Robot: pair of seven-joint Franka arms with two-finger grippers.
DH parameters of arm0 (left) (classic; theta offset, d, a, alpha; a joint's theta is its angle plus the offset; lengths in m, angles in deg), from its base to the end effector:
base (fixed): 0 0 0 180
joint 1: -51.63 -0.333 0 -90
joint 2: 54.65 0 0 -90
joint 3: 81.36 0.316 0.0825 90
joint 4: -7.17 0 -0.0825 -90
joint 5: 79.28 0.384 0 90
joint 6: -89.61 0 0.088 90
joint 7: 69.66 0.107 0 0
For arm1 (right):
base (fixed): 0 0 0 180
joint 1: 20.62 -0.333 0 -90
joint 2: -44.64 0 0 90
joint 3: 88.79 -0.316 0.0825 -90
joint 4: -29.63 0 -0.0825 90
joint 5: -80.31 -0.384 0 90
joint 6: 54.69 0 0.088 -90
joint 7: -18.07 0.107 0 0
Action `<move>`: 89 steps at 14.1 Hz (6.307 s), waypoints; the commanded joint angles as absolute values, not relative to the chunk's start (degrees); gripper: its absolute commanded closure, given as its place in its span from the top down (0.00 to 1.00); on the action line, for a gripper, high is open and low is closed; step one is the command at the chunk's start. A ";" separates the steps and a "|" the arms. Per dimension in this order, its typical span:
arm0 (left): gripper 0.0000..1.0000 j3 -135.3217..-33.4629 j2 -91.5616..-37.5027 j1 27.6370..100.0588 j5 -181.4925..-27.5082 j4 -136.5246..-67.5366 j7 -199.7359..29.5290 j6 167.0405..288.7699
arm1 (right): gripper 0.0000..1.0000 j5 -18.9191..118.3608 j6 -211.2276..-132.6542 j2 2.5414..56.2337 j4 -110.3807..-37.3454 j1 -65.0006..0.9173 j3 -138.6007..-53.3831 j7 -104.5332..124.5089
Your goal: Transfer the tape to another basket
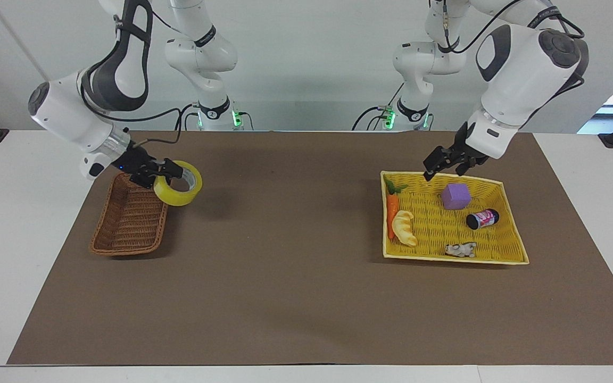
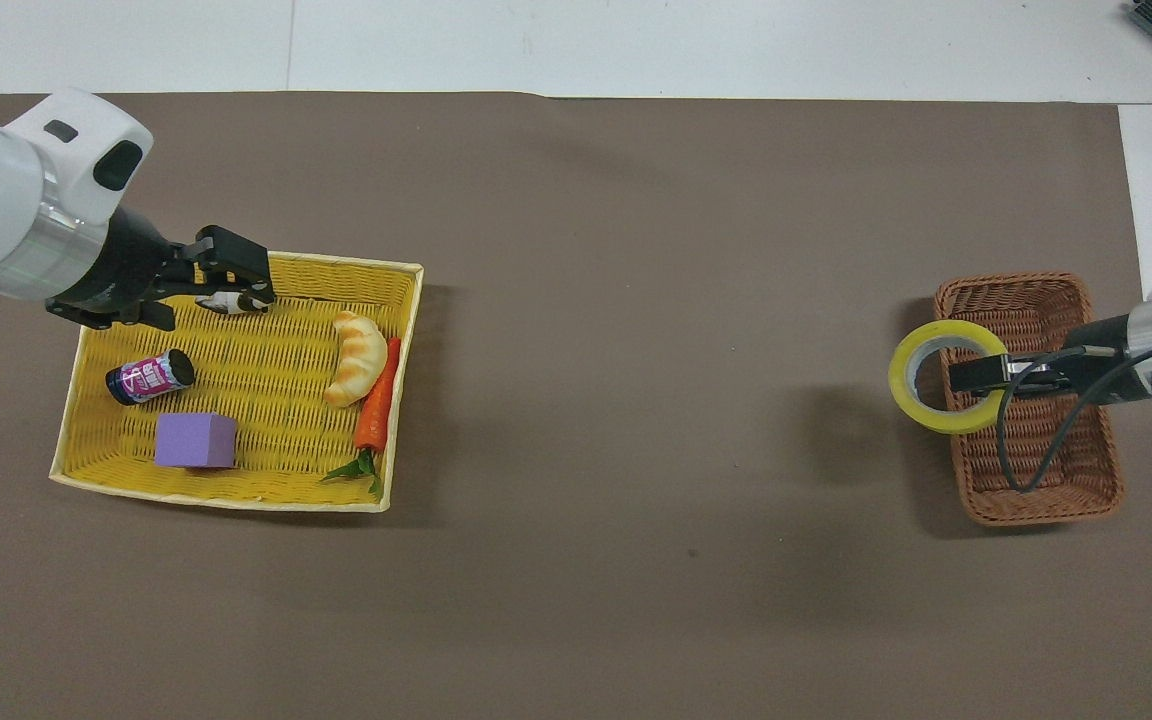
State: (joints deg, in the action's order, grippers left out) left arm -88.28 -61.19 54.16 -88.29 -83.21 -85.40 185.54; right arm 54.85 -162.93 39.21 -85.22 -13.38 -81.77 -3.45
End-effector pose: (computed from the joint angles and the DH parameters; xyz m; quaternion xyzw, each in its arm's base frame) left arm 0.5852 -0.1091 0.5665 0.9943 0.0637 -0.0265 0.0811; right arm 0.5436 -0.1042 0.4006 -0.9750 0.0291 0.0366 0.2170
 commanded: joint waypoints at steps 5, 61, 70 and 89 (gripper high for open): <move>1.00 -88.75 -60.01 51.81 -80.16 -82.92 -69.60 180.93 | 0.00 56.22 -163.33 37.43 -83.14 -6.57 -82.20 -5.37; 1.00 -79.78 -53.94 56.03 -80.24 -76.50 -65.35 174.07 | 1.00 79.53 -133.71 46.75 -53.00 -29.41 -83.43 29.77; 1.00 -79.78 -53.94 56.03 -80.24 -76.50 -65.35 174.07 | 1.00 82.78 -129.84 48.95 -53.43 -28.00 -82.55 19.30; 1.00 -79.78 -53.94 56.03 -80.24 -76.50 -65.27 173.98 | 1.00 81.11 -135.11 50.00 -53.96 -26.94 -82.55 17.01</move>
